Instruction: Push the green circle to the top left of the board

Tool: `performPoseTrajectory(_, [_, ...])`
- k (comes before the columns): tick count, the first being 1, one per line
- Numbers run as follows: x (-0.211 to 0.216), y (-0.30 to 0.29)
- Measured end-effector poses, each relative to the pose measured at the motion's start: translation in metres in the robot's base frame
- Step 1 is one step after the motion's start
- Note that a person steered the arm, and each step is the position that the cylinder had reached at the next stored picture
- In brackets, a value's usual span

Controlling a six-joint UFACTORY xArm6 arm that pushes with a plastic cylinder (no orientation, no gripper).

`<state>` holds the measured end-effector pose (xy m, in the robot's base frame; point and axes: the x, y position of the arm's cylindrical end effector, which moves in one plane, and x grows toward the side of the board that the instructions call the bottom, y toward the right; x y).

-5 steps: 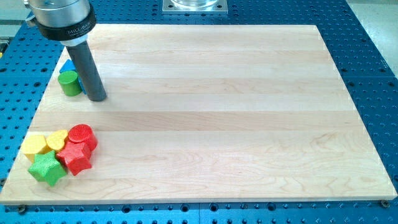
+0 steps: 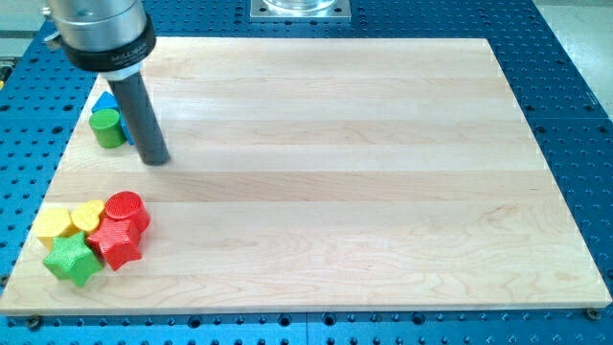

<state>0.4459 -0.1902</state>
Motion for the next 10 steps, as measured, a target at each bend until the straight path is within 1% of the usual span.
performPoseTrajectory(1, [0.021,-0.020])
performPoseTrajectory(3, [0.021,-0.059])
performPoseTrajectory(4, [0.008,-0.068])
performPoseTrajectory(5, [-0.021,-0.068])
performPoseTrajectory(6, [-0.011,-0.088])
performPoseTrajectory(7, [-0.026,-0.087])
performPoseTrajectory(8, [-0.072,-0.070])
performPoseTrajectory(9, [-0.087,-0.044])
performPoseTrajectory(10, [-0.087,-0.023])
